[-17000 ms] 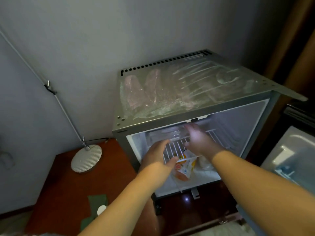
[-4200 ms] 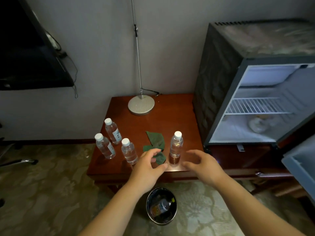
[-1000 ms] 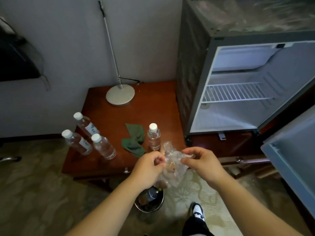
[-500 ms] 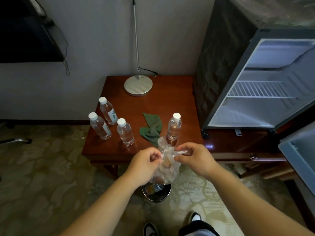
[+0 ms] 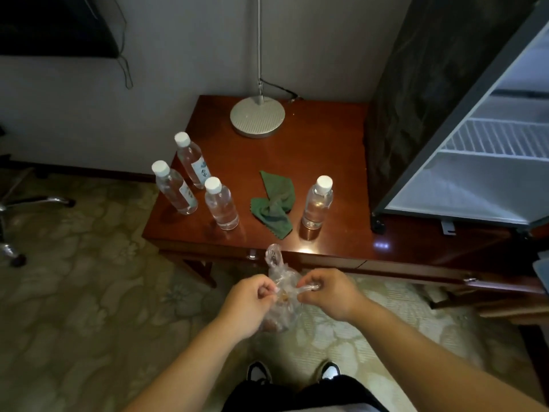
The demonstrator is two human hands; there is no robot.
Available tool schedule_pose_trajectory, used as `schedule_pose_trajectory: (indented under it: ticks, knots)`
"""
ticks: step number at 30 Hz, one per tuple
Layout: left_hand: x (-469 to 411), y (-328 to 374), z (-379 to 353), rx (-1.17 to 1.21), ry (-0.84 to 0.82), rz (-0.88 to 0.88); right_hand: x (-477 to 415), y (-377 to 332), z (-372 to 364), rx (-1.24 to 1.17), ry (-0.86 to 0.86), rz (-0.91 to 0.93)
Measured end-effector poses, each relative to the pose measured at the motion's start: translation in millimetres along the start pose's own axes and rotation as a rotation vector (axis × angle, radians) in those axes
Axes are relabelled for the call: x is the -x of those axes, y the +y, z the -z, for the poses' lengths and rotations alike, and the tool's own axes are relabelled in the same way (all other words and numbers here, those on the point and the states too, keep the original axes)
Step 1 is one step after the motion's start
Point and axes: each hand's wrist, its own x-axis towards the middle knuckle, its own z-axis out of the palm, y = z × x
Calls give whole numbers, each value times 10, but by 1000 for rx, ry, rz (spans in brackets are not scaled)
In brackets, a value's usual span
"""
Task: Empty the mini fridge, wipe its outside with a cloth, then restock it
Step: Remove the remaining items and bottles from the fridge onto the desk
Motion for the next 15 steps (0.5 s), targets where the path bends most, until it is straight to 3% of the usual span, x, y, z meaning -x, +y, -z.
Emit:
schedule_pose_trajectory:
  ticks: [11,15]
  knots:
    - [-1155,-1664,-1201,-6,17,132,-1396,1524,-1024,114,-78,-77]
    - [-1175,-1796,-1180,-21,42,115,-1425,1564,-988,197,-71,-159]
